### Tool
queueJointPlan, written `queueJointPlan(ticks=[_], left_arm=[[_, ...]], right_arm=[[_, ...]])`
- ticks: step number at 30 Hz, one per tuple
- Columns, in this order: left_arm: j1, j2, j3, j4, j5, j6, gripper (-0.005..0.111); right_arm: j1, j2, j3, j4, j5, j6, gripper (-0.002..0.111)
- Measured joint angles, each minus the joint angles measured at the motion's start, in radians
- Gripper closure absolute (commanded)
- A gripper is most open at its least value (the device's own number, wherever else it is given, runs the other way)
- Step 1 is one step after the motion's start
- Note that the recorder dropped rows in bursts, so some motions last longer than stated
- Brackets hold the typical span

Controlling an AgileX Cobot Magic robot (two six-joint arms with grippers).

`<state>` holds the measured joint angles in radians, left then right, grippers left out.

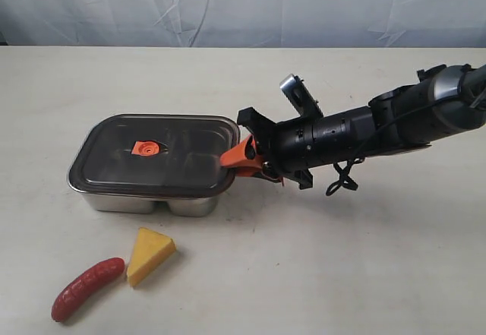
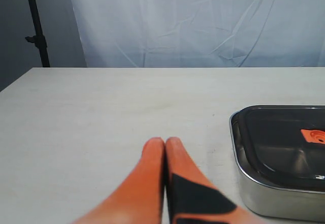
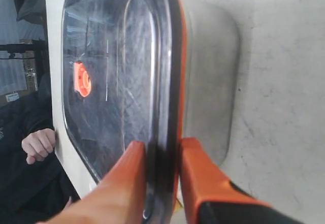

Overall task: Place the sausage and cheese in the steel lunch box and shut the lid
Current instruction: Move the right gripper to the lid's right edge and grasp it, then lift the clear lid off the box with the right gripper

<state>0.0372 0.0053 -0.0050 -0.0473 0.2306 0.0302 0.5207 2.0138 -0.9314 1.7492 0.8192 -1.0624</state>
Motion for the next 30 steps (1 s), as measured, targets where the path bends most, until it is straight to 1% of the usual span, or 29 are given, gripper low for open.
queueJointPlan(ticks=[2,6,16,23,30], left_arm=[[0.0,0.0,0.0,0.0,0.0,0.0,0.107],[0.0,0.0,0.0,0.0,0.0,0.0,0.107],[0.0,0.0,0.0,0.0,0.0,0.0,0.107],[0.0,0.0,0.0,0.0,0.0,0.0,0.107],[0.0,0.0,0.0,0.0,0.0,0.0,0.107]], right_arm=[[0.0,0.0,0.0,0.0,0.002,0.0,0.093],[0.0,0.0,0.0,0.004,0.014,0.002,0.109],[0.0,-0.02,0.0,0.006,0.039,0.004,0.109],[0.0,-0.102,0.0,0.0,0.039,-0.007,0.109],[0.0,-0.19,0.0,-0.008,0.067,-0.072,0.109]])
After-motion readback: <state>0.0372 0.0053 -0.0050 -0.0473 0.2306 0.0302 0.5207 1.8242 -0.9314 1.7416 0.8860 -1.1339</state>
